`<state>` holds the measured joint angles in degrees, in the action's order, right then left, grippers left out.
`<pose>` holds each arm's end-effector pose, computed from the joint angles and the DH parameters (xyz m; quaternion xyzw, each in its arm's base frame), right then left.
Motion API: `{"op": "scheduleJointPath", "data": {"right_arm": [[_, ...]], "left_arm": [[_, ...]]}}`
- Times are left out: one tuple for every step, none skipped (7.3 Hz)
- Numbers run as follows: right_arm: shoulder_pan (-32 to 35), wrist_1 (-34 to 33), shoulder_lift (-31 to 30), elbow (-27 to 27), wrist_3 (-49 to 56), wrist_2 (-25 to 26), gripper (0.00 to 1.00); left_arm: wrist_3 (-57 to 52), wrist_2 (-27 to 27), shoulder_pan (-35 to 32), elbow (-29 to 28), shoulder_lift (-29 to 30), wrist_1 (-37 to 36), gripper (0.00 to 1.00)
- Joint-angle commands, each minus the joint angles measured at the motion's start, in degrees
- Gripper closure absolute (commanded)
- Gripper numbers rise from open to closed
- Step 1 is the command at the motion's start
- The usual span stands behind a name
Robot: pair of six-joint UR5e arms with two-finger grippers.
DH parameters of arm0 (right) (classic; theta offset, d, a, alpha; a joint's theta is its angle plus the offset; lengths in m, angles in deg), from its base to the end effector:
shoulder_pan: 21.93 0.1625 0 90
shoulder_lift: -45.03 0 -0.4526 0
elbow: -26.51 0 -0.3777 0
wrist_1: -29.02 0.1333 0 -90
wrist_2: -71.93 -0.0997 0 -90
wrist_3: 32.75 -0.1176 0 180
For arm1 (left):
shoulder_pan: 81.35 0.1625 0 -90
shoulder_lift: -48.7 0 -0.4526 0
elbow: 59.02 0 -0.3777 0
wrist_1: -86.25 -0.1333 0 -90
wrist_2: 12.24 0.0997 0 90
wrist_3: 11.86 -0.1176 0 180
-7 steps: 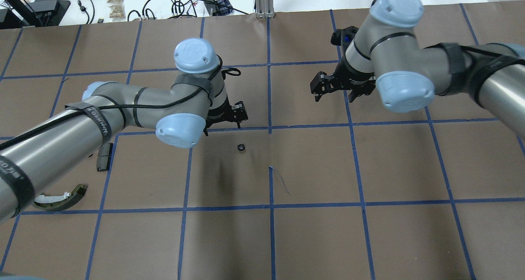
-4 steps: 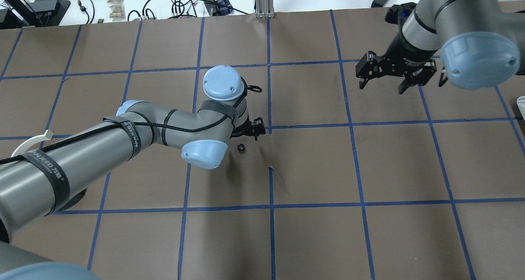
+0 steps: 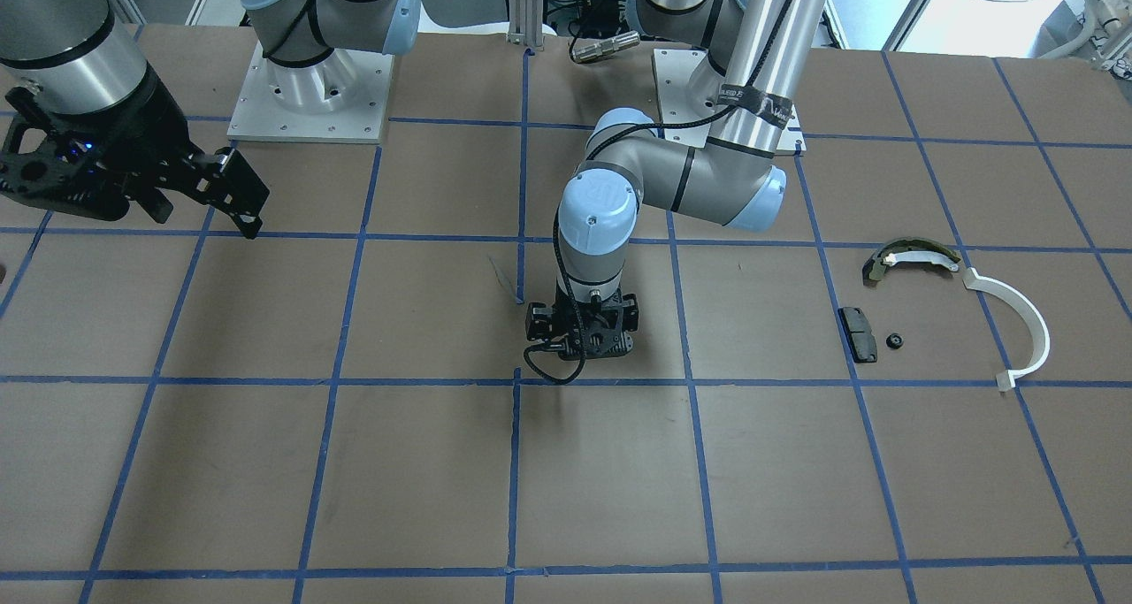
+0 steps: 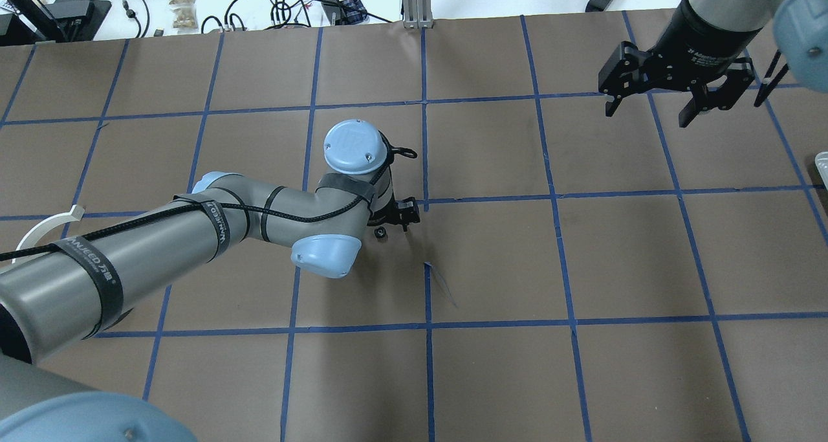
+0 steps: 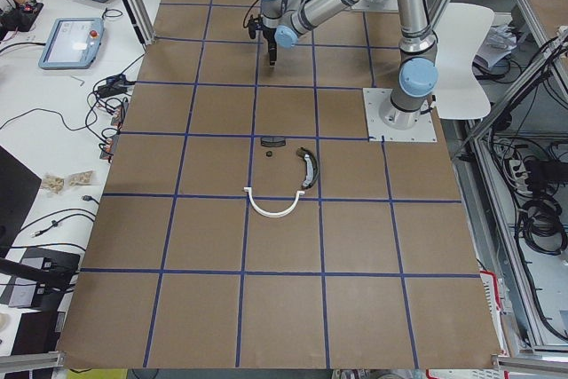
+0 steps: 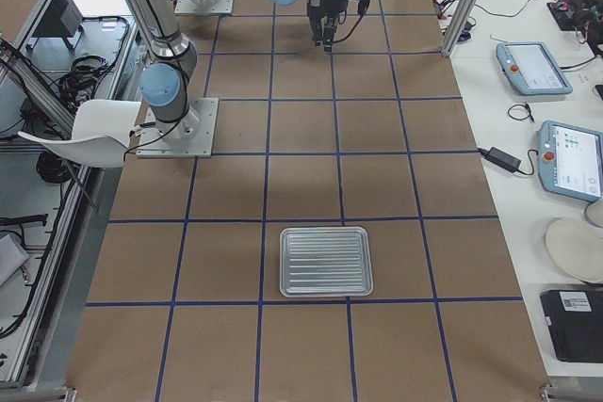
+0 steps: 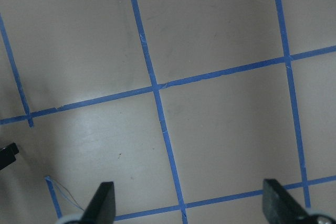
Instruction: Place bearing gear from tray to pile
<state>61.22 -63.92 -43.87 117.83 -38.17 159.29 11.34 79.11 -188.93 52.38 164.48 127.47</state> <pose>0.0797 -0.4999 0.4825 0.1067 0.9940 -0.0048 0.0230 -0.2925 -0.4911 0.1783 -0.0492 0.9986 -0.0172 0.0062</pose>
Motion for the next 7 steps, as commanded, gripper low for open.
{"op": "scheduleJointPath", "data": {"right_arm": [[0.26, 0.48, 0.84, -0.7, -0.29, 0.0, 0.0], [0.35, 2.92, 0.23, -0.44, -0.29, 0.26, 0.0], [0.35, 5.9, -0.91, -0.35, 1.28, -0.17, 0.0], [0.35, 5.93, -1.18, -0.35, 4.95, 0.0, 0.0], [0.43, 6.19, -1.36, -0.35, 8.47, -0.43, 0.0], [1.22, 6.19, -1.62, -0.35, 4.06, -0.52, 0.0], [3.66, 6.11, -1.27, -0.26, -1.72, -0.35, 0.0]], "left_arm": [[0.01, 0.14, -0.09, 0.31, -0.02, 0.53, 0.15], [0.01, 0.14, 0.0, 0.32, -0.46, 0.53, 0.51], [0.01, -0.03, 0.0, 0.32, -0.03, 0.36, 0.69], [0.01, -0.03, 0.09, 0.23, -0.02, 0.44, 0.81], [-0.08, -0.12, 0.17, 0.23, -0.11, 0.44, 0.92], [-0.17, -0.04, 1.57, 0.14, -0.37, 0.53, 1.0], [-0.51, -1.25, 4.1, -0.64, -1.94, 2.88, 1.0]]}}
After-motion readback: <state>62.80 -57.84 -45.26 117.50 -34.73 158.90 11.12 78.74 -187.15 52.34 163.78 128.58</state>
